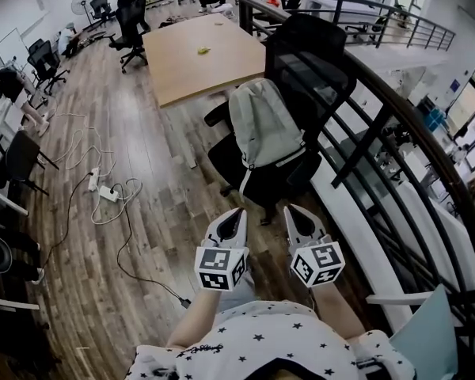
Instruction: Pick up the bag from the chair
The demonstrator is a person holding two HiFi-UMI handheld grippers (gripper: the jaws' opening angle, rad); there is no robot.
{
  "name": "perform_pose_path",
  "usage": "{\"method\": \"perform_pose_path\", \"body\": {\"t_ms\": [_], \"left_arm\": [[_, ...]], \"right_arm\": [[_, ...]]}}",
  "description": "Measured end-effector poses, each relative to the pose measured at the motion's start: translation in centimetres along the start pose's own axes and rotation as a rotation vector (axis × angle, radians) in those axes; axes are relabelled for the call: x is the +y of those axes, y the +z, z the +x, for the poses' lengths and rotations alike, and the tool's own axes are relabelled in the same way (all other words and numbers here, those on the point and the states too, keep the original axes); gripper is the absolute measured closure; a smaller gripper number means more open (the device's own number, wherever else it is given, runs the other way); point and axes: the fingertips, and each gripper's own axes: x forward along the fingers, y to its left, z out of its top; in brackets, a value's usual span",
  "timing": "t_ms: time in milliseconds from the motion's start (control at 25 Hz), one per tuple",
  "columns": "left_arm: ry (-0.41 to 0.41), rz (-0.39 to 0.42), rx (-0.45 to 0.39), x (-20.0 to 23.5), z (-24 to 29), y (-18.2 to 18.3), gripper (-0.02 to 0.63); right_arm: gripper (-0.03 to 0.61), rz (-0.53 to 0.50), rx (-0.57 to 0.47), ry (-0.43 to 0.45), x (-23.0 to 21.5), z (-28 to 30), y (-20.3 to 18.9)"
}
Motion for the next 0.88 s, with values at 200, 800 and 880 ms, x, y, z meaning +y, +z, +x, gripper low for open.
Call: {"method": "perform_pose_path", "body": {"t_ms": [200,800,880], "left_arm": [[-0.008,0.012,-0.002,4.8,5.6,2.7,0.604],[-0.140,0.054,0.013,16.8,21.3,8.6,0.604],[-0.151,0.054,0.019,17.7,22.7,8.8,0.604]], "right_arm": [[0.584,-0.002,-0.011,-0.021,-2.4,7.2,2.3],[0.584,-0.016,-0.060,-0.163,-8.1,24.9,6.6],[0.584,-0.016,-0.056,-0.176,-8.6,26.2,6.6]]}}
